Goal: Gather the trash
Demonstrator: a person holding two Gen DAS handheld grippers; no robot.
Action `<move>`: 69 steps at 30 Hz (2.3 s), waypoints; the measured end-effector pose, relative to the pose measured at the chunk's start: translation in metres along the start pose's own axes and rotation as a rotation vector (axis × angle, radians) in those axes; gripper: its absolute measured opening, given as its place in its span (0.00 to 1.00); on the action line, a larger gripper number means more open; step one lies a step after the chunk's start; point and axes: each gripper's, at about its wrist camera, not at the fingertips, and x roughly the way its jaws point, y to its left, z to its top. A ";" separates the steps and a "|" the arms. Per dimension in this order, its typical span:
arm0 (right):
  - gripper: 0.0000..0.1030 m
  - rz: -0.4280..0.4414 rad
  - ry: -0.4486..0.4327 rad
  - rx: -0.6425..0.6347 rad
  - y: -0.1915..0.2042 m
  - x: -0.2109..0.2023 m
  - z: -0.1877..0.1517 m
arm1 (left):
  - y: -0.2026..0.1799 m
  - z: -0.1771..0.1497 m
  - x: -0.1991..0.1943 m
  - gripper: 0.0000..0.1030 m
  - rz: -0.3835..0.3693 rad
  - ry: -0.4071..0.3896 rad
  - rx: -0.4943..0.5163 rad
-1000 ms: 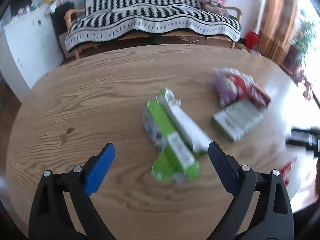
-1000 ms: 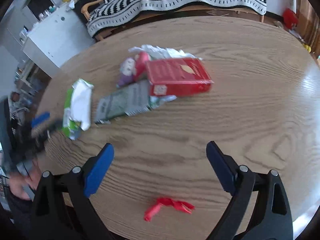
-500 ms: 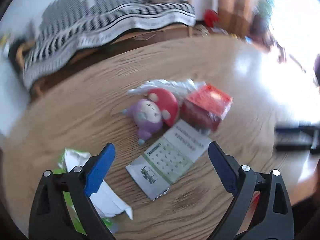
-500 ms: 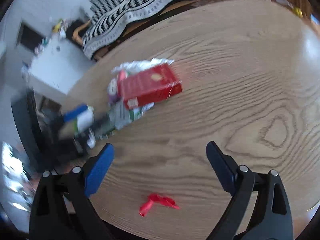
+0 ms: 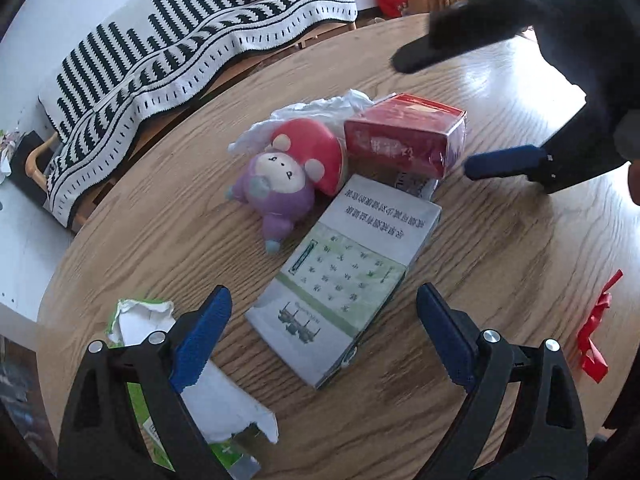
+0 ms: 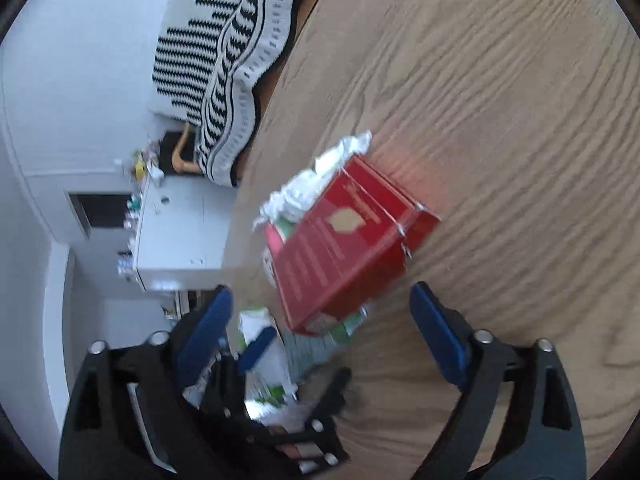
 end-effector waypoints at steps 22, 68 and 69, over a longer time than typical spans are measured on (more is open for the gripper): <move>0.25 -0.017 -0.125 -0.258 0.045 -0.073 -0.014 | 0.007 -0.002 -0.068 0.10 -0.075 -0.134 -0.134; 0.73 -0.712 -0.494 -0.016 -0.263 -0.430 -0.044 | -0.442 0.121 -0.037 0.10 -0.644 -0.059 0.162; 0.73 -0.702 -0.502 -0.005 -0.265 -0.434 -0.045 | -0.446 0.122 -0.034 0.10 -0.645 -0.056 0.168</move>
